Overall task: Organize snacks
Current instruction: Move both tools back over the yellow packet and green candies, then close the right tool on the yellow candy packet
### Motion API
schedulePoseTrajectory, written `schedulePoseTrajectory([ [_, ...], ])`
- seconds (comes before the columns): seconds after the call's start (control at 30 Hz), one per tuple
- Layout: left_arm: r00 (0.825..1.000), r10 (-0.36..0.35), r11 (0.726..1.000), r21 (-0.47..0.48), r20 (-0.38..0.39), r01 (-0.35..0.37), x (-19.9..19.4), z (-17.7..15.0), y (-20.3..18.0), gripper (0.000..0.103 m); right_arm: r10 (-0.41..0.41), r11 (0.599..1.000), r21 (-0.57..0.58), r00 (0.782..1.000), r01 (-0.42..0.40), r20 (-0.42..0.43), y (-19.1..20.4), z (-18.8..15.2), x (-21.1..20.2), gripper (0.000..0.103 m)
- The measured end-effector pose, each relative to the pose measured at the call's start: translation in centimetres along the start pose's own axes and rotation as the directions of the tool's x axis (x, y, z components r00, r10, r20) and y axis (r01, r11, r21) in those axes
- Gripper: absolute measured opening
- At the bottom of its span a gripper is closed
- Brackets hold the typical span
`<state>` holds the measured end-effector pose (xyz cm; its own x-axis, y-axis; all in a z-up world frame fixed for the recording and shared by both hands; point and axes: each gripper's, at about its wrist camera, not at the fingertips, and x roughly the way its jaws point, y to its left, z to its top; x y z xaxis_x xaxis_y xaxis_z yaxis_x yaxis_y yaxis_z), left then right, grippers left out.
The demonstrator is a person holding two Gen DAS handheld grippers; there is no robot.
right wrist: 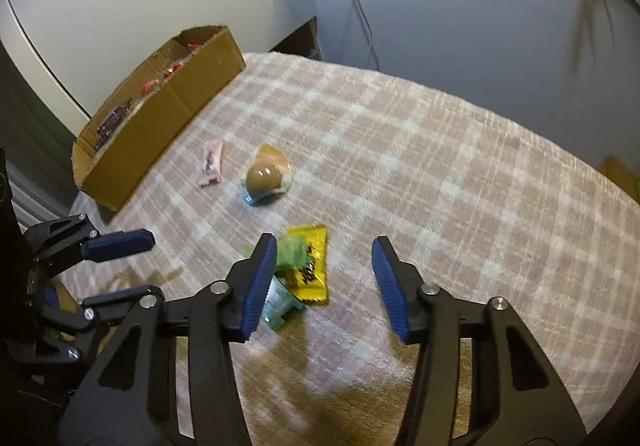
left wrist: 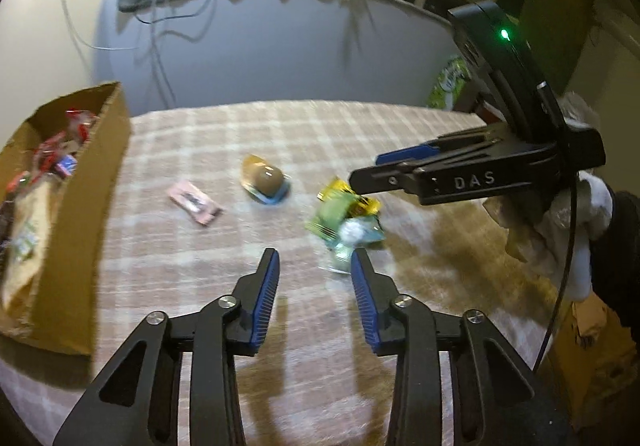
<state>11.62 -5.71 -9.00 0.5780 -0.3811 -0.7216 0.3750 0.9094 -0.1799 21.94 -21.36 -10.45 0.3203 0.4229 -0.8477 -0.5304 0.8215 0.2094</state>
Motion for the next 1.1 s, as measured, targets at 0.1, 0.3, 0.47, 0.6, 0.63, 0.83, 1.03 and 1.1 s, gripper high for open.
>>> schedulePoseTrajectory([
  [0.1,1.000,-0.009,1.000,0.016,-0.017,0.009,1.0,0.1,-0.5,0.034,0.011,1.000,0.000,1.000,-0.011,-0.015,-0.2,-0.5,0.4,0.041],
  [0.3,0.998,-0.007,0.998,0.060,-0.057,0.010,2.9,0.3,-1.6,0.034,0.008,1.000,-0.017,1.000,-0.009,-0.025,0.0,-0.6,1.2,0.041],
  [0.47,0.997,-0.012,0.997,0.071,-0.079,0.018,4.1,0.5,-1.7,0.029,0.001,0.999,-0.045,0.999,-0.003,-0.033,0.6,-0.4,1.9,0.041],
  [0.6,0.997,-0.021,0.998,0.058,-0.080,0.026,4.3,0.7,-1.5,0.021,-0.019,0.997,-0.081,0.999,0.016,-0.033,1.2,-0.2,2.2,0.041],
  [0.63,0.997,-0.023,0.998,0.056,-0.080,0.027,4.3,0.7,-1.4,0.020,-0.026,0.996,-0.092,0.999,0.023,-0.033,1.4,-0.2,2.3,0.041],
  [0.83,0.997,-0.015,0.998,0.056,-0.080,0.020,3.9,0.6,-1.1,0.019,-0.108,0.977,-0.187,0.994,0.100,-0.033,3.0,-0.5,2.7,0.041],
  [1.03,0.997,-0.010,0.999,0.038,-0.076,0.013,3.5,0.2,-0.3,0.018,-0.153,0.957,-0.256,0.988,0.138,-0.036,4.1,-0.8,2.8,0.025],
  [1.1,0.998,-0.007,0.999,0.034,-0.069,0.009,3.2,0.1,-0.1,0.017,-0.169,0.950,-0.272,0.985,0.153,-0.038,4.5,-0.9,2.7,0.025],
])
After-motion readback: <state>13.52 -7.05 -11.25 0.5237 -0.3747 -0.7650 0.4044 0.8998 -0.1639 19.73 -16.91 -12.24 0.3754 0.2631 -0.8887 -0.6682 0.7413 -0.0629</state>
